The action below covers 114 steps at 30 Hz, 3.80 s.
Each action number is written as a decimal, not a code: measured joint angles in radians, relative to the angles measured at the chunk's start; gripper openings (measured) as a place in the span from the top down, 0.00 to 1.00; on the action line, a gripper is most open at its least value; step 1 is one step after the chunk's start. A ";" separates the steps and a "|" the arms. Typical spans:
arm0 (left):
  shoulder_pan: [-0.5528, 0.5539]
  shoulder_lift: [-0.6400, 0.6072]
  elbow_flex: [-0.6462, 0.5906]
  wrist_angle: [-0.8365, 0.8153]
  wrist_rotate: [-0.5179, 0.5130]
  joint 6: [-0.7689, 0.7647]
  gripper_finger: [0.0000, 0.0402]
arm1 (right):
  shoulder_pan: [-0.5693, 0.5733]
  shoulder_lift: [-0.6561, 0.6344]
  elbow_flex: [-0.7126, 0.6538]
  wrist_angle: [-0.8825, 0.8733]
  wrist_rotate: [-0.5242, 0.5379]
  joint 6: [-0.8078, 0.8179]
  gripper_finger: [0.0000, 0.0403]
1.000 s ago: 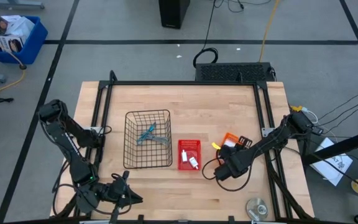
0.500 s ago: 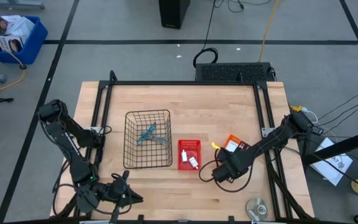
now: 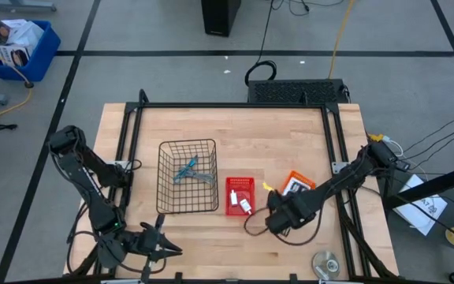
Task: Pick and place items into bin
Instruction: Return to Home Position
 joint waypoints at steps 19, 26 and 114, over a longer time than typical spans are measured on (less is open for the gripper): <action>-0.043 -0.245 0.000 -0.279 -0.088 0.131 0.92 | 0.027 -0.313 -0.338 1.296 0.024 -0.844 0.47; -0.049 -0.318 -0.161 -0.189 -0.136 0.114 0.92 | 0.011 -0.566 -0.673 1.542 -0.030 -0.850 0.47; 0.806 -1.402 -0.803 -0.248 0.599 0.431 0.92 | -0.364 -1.704 -1.301 1.234 -0.234 -0.930 0.47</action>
